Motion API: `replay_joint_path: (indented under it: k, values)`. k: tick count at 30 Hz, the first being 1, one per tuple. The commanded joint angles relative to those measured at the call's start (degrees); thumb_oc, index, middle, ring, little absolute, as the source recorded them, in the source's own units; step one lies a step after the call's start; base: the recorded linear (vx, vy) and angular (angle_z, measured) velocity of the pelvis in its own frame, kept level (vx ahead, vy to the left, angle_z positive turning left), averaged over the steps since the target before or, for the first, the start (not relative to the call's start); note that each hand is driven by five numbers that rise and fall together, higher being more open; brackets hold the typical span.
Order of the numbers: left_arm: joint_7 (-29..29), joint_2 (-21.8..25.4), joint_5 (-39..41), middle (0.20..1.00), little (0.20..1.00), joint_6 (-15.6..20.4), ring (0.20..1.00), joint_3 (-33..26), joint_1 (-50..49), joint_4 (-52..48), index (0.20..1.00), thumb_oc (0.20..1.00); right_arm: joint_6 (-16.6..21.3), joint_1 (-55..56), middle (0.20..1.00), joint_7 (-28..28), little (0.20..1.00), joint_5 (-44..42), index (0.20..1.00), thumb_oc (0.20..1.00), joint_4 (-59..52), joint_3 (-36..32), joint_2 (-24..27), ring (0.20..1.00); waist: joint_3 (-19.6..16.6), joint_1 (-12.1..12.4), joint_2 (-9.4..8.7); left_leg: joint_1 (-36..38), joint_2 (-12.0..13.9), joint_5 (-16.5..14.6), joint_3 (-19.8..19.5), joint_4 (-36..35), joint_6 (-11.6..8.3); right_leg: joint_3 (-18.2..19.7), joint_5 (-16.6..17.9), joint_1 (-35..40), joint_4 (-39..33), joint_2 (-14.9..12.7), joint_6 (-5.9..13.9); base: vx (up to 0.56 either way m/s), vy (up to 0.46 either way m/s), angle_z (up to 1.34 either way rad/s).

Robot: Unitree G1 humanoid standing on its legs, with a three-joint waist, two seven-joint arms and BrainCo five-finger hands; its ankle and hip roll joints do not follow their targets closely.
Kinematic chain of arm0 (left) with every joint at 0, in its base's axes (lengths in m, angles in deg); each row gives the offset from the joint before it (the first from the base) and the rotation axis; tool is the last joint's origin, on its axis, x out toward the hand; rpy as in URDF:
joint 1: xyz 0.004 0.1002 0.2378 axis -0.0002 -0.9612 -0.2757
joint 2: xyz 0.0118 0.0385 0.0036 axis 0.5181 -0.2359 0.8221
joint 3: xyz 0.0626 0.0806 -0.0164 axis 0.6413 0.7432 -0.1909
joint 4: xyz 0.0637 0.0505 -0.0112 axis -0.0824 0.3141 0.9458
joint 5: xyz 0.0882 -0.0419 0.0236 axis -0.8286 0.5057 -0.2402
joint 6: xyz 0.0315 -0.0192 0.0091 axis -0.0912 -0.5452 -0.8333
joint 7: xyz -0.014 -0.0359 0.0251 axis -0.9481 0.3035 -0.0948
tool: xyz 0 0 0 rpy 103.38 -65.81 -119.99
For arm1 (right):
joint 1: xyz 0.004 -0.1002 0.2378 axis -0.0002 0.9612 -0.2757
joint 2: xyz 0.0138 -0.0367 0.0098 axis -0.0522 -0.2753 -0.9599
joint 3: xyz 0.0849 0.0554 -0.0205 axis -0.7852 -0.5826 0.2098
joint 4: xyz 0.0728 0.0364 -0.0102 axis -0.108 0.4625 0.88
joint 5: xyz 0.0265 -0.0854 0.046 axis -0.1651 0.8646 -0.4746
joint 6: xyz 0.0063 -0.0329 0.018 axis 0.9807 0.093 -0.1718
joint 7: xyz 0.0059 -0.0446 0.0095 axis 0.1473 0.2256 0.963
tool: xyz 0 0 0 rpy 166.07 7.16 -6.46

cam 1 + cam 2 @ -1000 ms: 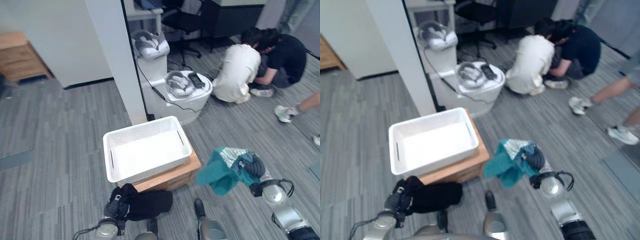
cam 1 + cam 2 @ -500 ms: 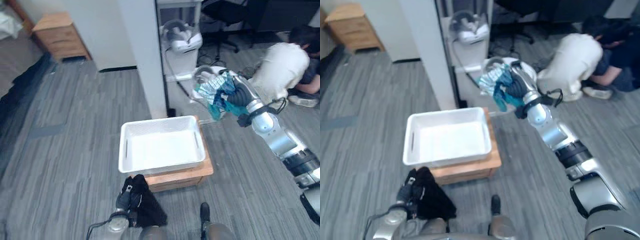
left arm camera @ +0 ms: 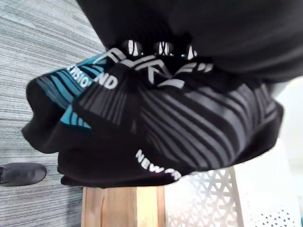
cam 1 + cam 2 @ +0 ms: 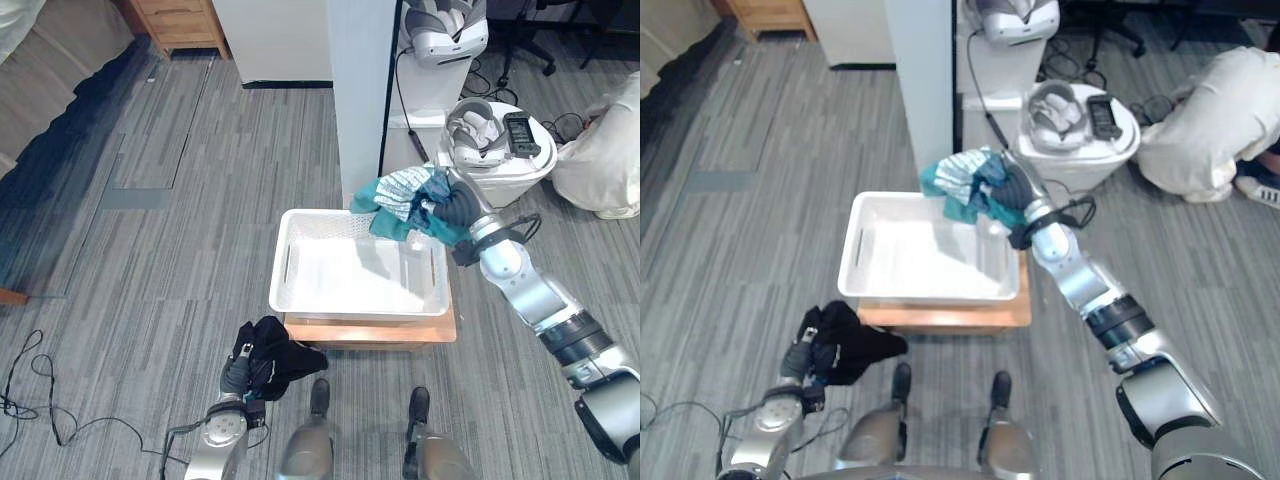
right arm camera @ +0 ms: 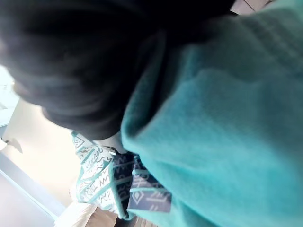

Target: Tidy up the quilt and then pick up the clothes from the bed and put them into the laundry hamper.

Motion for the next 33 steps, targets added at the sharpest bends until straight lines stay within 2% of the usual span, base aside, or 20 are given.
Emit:
replay_joint_path:
  k: [1,2,3,4,7,8,12,18,22,25,26,29,30,33]
  values:
    - [0.6,1.2,1.1,0.200,0.200,3.1,0.200,0.8,1.3,-2.9,0.200,0.200,2.0,-2.2,0.200,-0.6,0.200,3.4,0.200,0.200,-3.8,0.9,0.9,0.200,-2.3,-0.2,-0.44,2.4,0.7,-4.0,5.1,0.0,-2.30,2.8,-8.1,0.1,2.9,-2.5,3.60,0.00,0.000,0.00]
    - [0.6,1.0,1.0,0.200,0.200,3.1,0.200,0.9,1.3,-3.3,0.200,0.200,1.8,-1.8,0.200,-1.2,0.200,5.6,0.200,0.200,-3.5,1.8,1.1,0.200,-2.2,-0.3,-0.41,2.5,0.7,-4.1,5.1,0.0,-2.29,2.9,-8.1,0.2,2.8,-2.6,3.60,-0.01,0.010,-0.05]
    - [0.5,1.1,0.7,0.200,0.200,3.1,0.200,0.9,1.3,-4.2,0.200,0.200,1.5,-1.6,0.250,-1.6,0.250,7.7,0.250,0.250,-3.3,2.6,1.3,0.250,-2.1,-0.3,-0.39,2.6,0.7,-4.1,5.2,0.0,-2.26,3.0,-8.1,0.2,2.8,-2.6,3.59,-0.01,0.003,-0.08]
    - [0.5,1.1,0.7,0.200,0.200,3.2,0.200,0.9,1.3,-4.4,0.200,0.200,1.3,-1.7,1.000,-2.1,1.000,9.7,1.000,1.000,-2.9,3.4,1.4,1.000,-2.0,-0.4,-0.36,2.7,0.8,-4.2,5.3,0.0,-2.26,3.1,-8.1,0.2,2.7,-2.6,3.60,-0.02,-0.003,-0.08]
    - [0.8,1.3,0.3,0.200,0.200,3.5,0.200,1.3,1.1,-6.3,0.200,0.200,0.1,-2.7,1.000,-1.1,1.000,17.2,1.000,1.000,1.0,5.7,-0.3,1.000,-1.8,-0.3,0.11,2.9,0.8,-4.4,5.6,0.0,-2.30,3.2,-8.1,0.5,2.2,-2.8,3.56,-0.03,0.000,-0.08]
    - [0.8,1.3,0.3,0.200,0.200,3.5,0.200,1.3,1.1,-6.3,0.200,0.200,0.2,-2.7,1.000,-1.0,1.000,17.3,1.000,1.000,1.2,5.8,-0.4,1.000,-1.8,-0.3,0.11,2.9,0.8,-4.4,5.6,0.0,-2.30,3.2,-8.0,0.5,2.2,-2.7,3.56,-0.03,0.008,-0.10]
    - [1.7,2.6,0.8,0.200,0.200,4.6,0.200,0.6,0.5,-10.8,0.200,0.200,-0.6,-4.5,1.000,3.5,1.000,23.3,1.000,1.000,2.2,5.3,-2.1,1.000,-2.3,-0.2,0.54,3.6,0.9,-4.7,6.0,0.0,-2.09,3.8,-8.1,1.0,2.0,-2.8,3.54,-0.01,0.010,-0.07]
    - [2.0,4.8,1.8,0.200,0.200,6.2,0.200,-1.9,0.2,-18.6,0.200,0.200,-1.3,-4.0,1.000,7.2,1.000,28.2,1.000,1.000,0.7,3.0,-0.4,1.000,-3.2,-0.5,0.48,5.0,0.9,-5.3,6.7,0.0,-1.83,4.7,-8.1,1.7,1.9,-2.9,3.68,0.00,0.002,-0.02]
    - [0.5,6.2,5.3,0.200,0.200,7.4,0.200,-4.1,1.3,-27.7,0.200,0.200,-2.3,3.6,1.000,9.2,1.000,30.9,1.000,1.000,-2.1,-2.7,3.5,1.000,-4.3,-2.3,0.32,6.6,1.0,-6.1,7.9,0.0,-1.60,5.6,-8.0,2.4,1.7,-2.9,3.88,0.02,0.006,-0.15]
    - [-0.7,6.0,7.8,0.200,0.200,7.5,0.200,-5.0,2.1,-31.2,0.200,0.200,-2.6,8.5,1.000,8.8,1.000,31.3,1.000,1.000,-2.8,-5.1,4.3,1.000,-4.7,-3.3,0.25,7.1,1.1,-6.4,8.5,0.0,-1.50,6.2,-8.1,2.7,1.5,-2.8,3.89,0.03,0.012,-0.11]
    - [-0.8,5.9,9.2,0.200,0.200,7.7,0.200,-5.8,3.7,-34.6,0.200,0.200,-3.1,13.8,1.000,8.6,1.000,30.7,1.000,1.000,-2.1,-7.4,4.1,1.000,-4.9,-4.5,0.21,7.8,1.1,-6.7,9.1,0.0,-1.33,6.8,-8.1,2.9,1.5,-2.7,3.92,0.03,0.019,-0.19]
    - [0.9,6.4,6.7,0.200,0.200,8.4,0.200,-7.4,7.8,-38.2,0.200,0.200,-3.4,24.2,1.000,8.0,1.000,24.9,1.000,1.000,2.4,-11.5,1.0,1.000,-5.0,-7.0,-0.04,8.7,1.3,-6.7,10.4,0.0,-1.12,8.0,-7.8,2.6,1.7,-2.4,3.99,0.03,0.024,-0.18]
    - [2.3,6.7,4.9,0.200,0.200,8.6,0.200,-7.9,10.1,-37.8,0.200,0.200,-3.4,27.8,1.000,7.3,1.000,22.4,1.000,1.000,4.5,-12.5,-0.3,1.000,-5.3,-8.0,-0.06,9.4,1.3,-7.6,10.8,0.0,-1.14,8.4,-8.4,3.0,1.6,-2.4,4.14,0.05,0.016,-0.24]
    - [7.2,8.7,-0.9,0.200,0.200,8.8,0.200,-8.1,18.3,-34.3,0.200,0.200,-3.4,34.3,1.000,6.0,1.000,18.0,1.000,1.000,12.7,-13.0,-2.7,1.000,-5.8,-10.3,-0.43,10.0,1.4,-7.7,12.4,0.0,-1.22,9.6,-8.2,2.6,1.4,-2.1,4.27,0.06,0.001,-0.31]
